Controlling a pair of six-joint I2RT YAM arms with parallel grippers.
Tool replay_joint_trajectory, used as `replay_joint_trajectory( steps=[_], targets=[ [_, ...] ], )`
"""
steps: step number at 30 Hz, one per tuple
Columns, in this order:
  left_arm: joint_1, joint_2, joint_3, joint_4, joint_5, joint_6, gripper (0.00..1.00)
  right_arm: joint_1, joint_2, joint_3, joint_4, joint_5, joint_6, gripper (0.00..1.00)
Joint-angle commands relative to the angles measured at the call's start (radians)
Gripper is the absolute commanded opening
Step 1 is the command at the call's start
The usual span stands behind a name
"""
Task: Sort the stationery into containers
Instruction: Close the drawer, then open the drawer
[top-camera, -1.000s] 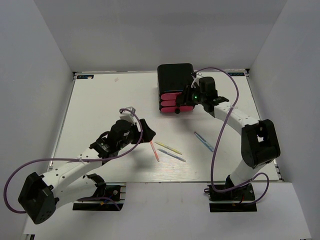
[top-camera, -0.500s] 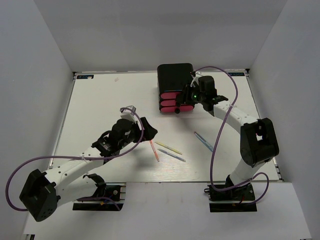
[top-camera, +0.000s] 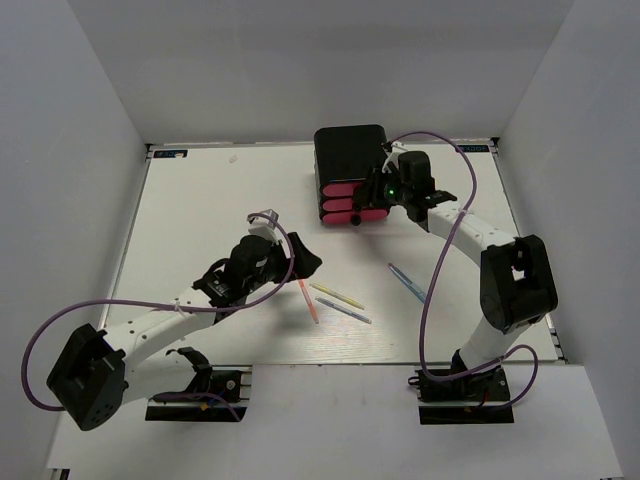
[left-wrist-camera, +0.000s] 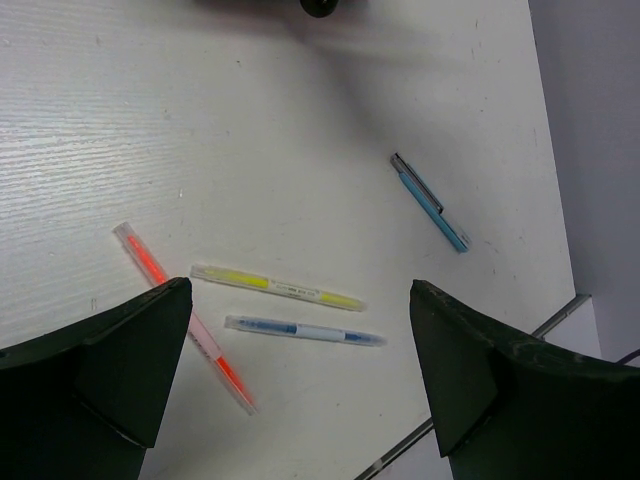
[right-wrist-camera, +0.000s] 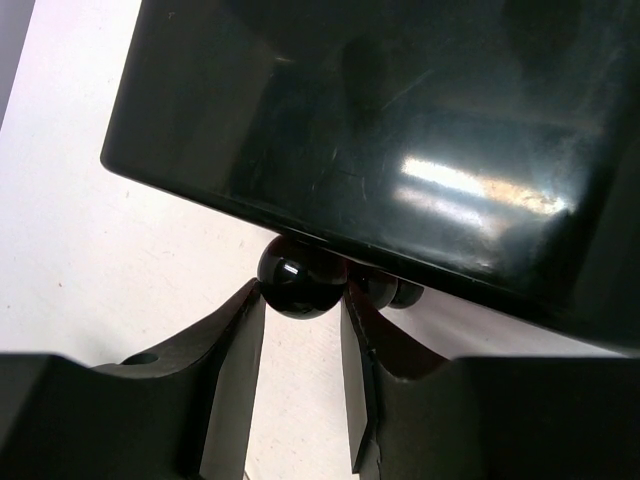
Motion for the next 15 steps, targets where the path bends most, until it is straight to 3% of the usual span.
replay_joint_trajectory(
  steps=[1, 4, 15],
  targets=[
    [-0.003, -0.009, 0.030, 0.032, 0.017, -0.002, 0.99, -0.008, -0.012, 0.030, 0.148, -0.001, -0.016, 0.39],
    [-0.003, 0.001, 0.030, 0.053, 0.008, -0.012, 0.99, -0.009, -0.021, 0.021, 0.146, -0.026, -0.027, 0.54],
    [-0.003, 0.165, 0.121, 0.182, 0.008, -0.012, 0.99, -0.008, -0.176, -0.146, 0.070, -0.105, -0.117, 0.63]
  ],
)
